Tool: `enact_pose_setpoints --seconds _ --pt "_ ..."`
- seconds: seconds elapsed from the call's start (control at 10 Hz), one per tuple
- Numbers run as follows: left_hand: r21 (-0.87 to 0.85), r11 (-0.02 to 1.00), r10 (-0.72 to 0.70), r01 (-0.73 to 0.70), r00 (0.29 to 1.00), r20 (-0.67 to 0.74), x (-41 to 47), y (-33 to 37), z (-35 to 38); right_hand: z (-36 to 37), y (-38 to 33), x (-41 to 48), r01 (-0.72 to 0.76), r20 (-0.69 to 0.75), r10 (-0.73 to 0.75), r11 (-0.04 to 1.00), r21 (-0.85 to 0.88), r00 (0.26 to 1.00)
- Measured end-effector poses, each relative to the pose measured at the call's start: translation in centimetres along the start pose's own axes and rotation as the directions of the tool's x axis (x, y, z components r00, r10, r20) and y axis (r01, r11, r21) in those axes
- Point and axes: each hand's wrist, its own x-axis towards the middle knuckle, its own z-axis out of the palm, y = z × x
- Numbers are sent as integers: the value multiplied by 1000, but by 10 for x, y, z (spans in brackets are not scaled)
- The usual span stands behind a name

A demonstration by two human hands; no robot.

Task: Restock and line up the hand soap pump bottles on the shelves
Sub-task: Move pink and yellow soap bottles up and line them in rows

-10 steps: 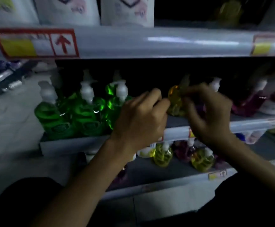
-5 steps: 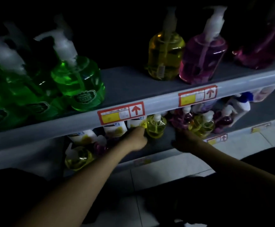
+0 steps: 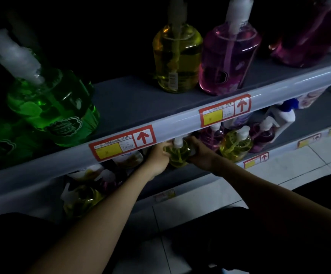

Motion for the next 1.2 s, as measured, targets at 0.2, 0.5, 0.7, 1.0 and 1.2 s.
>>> enact_pose_setpoints --seconds 0.2,0.5,0.7,1.0,1.2 --pt "204 978 -61 49 997 55 0 -16 8 19 16 0 -41 24 50 959 -280 998" --pt "216 976 -5 33 992 -126 -25 -22 36 31 30 -19 42 -75 -77 921 -388 994" --pt "65 993 111 -104 986 -127 -58 -1 20 5 14 -63 145 -131 -200 929 -340 971" --pt "277 795 605 -540 742 -290 -151 85 -32 -21 -70 -163 536 -308 -537 839 -97 785" --pt "319 592 771 -740 405 -491 -180 187 -60 -54 -155 -187 736 -530 -680 662 -146 507"
